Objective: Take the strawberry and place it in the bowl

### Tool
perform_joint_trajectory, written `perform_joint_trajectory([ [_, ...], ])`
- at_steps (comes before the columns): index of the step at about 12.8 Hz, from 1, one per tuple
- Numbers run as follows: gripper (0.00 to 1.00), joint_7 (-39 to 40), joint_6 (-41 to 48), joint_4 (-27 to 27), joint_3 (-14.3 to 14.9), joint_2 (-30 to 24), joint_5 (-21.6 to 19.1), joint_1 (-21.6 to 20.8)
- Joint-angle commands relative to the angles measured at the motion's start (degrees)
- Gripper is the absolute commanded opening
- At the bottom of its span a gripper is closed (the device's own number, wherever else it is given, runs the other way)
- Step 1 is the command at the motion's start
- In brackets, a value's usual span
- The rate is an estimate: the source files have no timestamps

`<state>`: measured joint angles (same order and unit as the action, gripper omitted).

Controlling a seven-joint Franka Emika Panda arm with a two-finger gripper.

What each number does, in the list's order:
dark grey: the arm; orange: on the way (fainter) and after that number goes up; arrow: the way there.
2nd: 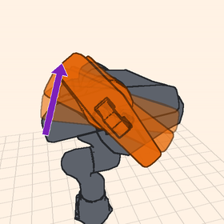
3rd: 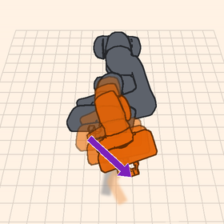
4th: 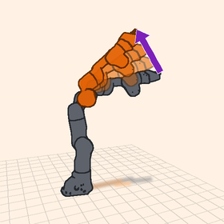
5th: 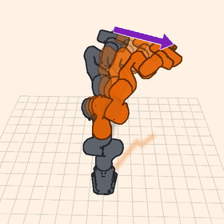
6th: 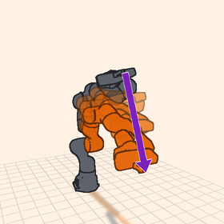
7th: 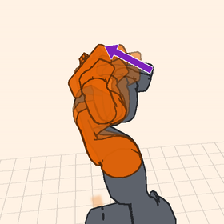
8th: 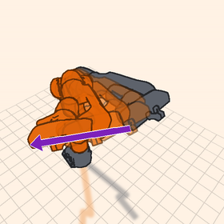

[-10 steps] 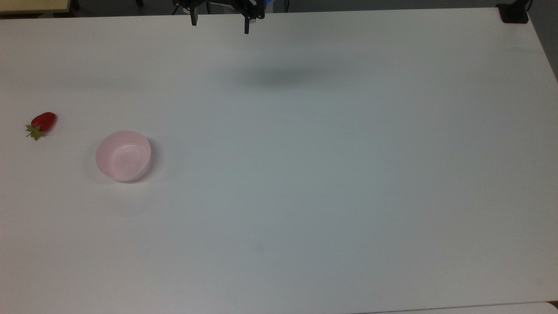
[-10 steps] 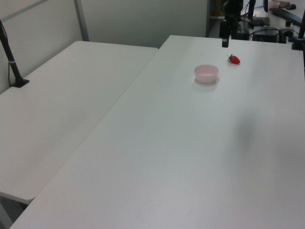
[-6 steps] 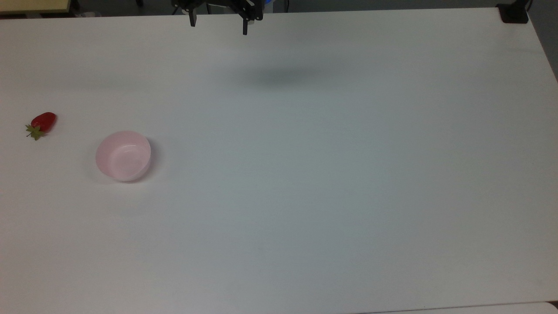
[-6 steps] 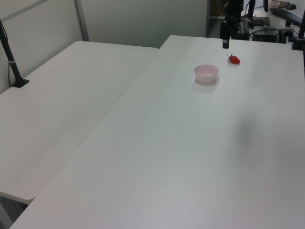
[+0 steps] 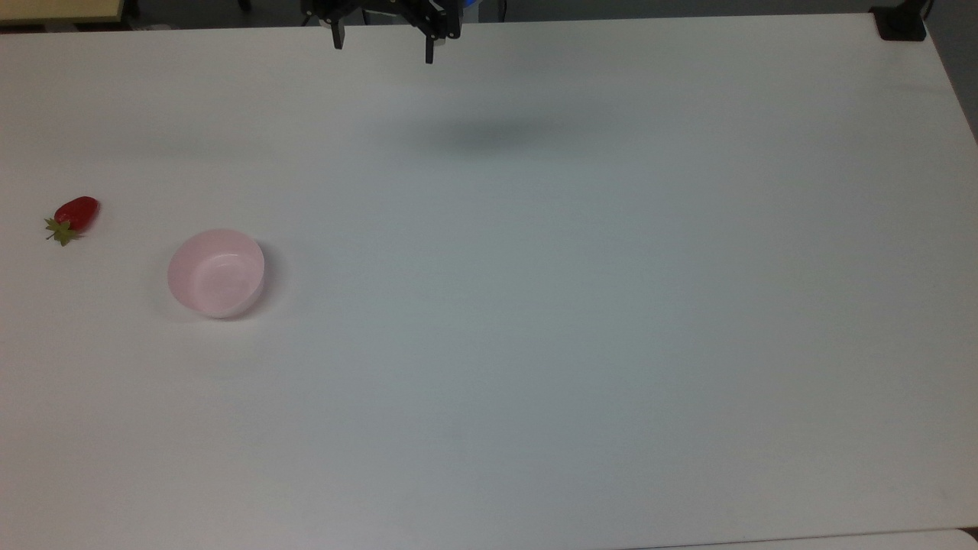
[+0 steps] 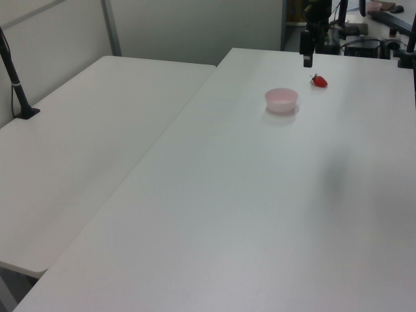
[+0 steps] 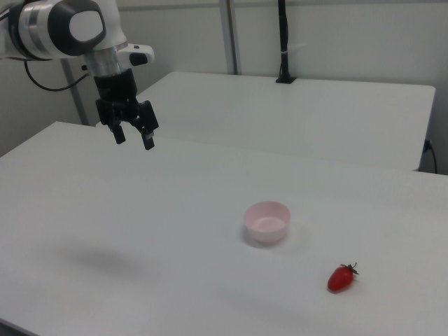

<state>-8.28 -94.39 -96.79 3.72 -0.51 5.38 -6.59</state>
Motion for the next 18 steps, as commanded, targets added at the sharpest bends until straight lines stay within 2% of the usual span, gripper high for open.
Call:
perform_joint_trajectory([
  [1,1.00,3.8,0.2,1.1,1.6,1.3,-1.2,0.7],
  [6,1.00,6.8,-4.6,4.7,1.5,7.6,-1.4,13.2],
  [9,1.00,7.5,-13.2,4.7,1.5,11.7,-1.6,23.0],
  [11,1.00,7.5,-18.1,4.7,1.6,14.6,-1.5,27.7],
  [15,1.00,7.0,-27.9,4.5,1.6,21.4,-1.2,31.4],
  [18,0.97,6.7,-34.7,4.5,1.6,26.5,-0.8,32.3],
])
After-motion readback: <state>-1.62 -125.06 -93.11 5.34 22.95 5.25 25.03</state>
